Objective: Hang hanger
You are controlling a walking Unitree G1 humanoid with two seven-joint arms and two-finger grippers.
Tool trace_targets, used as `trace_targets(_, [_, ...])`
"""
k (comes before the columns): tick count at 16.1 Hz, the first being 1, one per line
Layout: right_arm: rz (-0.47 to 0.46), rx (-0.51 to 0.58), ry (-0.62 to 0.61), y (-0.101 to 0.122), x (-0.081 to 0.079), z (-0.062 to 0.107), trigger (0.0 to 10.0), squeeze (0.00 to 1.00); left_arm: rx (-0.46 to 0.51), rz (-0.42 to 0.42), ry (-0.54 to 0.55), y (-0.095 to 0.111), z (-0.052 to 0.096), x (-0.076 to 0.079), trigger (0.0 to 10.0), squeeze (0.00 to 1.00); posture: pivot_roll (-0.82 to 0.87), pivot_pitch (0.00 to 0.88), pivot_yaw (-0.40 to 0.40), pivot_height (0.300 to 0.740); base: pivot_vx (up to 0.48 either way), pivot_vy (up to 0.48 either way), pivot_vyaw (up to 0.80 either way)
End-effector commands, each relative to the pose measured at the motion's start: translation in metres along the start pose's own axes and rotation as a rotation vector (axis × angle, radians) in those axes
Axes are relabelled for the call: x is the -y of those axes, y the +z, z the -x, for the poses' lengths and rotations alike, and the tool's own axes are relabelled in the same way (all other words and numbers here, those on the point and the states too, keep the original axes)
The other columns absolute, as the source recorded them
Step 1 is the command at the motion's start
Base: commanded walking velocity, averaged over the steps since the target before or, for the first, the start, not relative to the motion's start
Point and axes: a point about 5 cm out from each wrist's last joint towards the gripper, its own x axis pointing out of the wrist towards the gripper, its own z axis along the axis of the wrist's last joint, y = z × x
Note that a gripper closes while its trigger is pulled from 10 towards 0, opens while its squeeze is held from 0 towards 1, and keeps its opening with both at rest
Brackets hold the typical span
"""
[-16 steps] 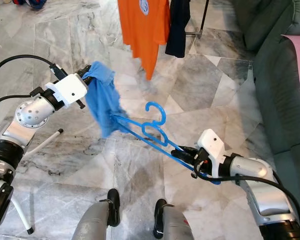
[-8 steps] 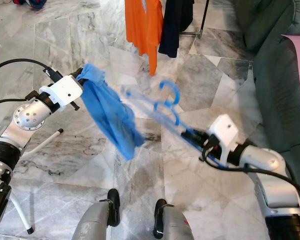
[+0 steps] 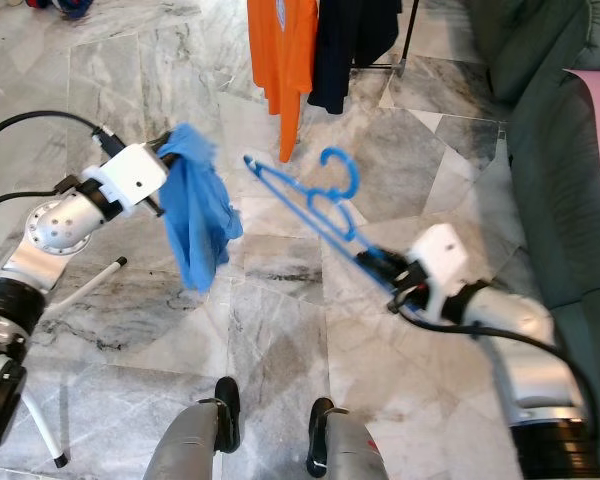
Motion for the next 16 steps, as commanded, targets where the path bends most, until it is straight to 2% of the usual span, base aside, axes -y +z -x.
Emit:
trace_targets(1, [-0.027,-0.012,0.074,-0.006,-0.012,-0.001,10.0,0.0,0.059,-0.002,-0.014,0.008,-0.001,-0.005,10.0,0.0,0.07,0.345,0.021,0.74,0.0,0.0,0.0])
trace_targets(7, [-0.068,-0.053,0.174,-0.01,-0.022,0.009,10.0,0.0,0.059,0.001,-0.029,0.009,-0.002,-0.007,10.0,0.0,0.05,0.343,0.021,0.74,0.0,0.0,0.0])
trace_targets(10, [-0.077,-0.064,0.196,-0.01,-0.025,0.015,10.0,0.0,0.022,-0.016,0.018,0.005,-0.002,-0.013,10.0,0.0,0.05,0.341,0.022,0.74,0.0,0.0,0.0])
trace_targets(16, [-0.099,-0.074,0.241,-0.01,-0.033,0.016,10.0,0.0,0.029,-0.021,0.056,0.006,-0.003,-0.017,10.0,0.0,0.05,0.341,0.024,0.74,0.0,0.0,0.0])
